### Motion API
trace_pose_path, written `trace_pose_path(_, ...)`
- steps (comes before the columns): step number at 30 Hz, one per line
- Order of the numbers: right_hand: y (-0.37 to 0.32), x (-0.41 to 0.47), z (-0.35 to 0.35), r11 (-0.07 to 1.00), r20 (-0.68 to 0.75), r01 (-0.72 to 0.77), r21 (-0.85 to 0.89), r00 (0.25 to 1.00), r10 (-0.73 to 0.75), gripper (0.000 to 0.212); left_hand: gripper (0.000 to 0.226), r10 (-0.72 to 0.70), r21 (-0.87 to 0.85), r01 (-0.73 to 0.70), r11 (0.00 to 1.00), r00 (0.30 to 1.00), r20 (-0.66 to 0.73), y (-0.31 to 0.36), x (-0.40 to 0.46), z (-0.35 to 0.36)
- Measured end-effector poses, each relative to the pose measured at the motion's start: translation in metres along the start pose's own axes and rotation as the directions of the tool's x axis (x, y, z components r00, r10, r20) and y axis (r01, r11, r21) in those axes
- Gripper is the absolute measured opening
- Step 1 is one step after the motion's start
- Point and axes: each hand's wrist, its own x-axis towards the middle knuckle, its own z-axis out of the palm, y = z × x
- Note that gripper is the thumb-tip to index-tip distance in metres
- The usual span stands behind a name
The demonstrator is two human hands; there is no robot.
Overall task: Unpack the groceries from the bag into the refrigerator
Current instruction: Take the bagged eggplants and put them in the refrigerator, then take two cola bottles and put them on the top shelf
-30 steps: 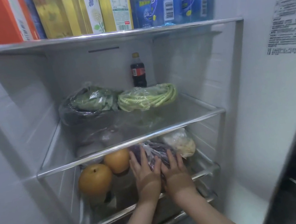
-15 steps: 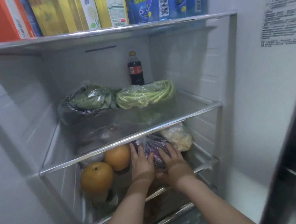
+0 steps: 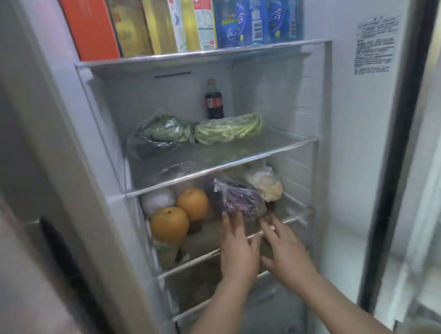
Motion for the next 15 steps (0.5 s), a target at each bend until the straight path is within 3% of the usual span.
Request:
trace_pose_path(6, -0.025, -0.108, -0.013, 0.999, -0.067, 0.040, 0.013, 0.997, -0.039, 0.078, 0.066, 0.015, -0.019, -0.014, 1.000, 0.997, 0.078, 0.002, -0.120, -0.047)
trace_pose_path(15, -0.083, -0.283, -0.076, 0.967, 0.045, 0.139, 0.215, 0.987, -0.152, 0.093, 0.071, 0.179, -0.124, -0.159, 0.980, 0.968, 0.174, -0.018, -0.305, -0.134)
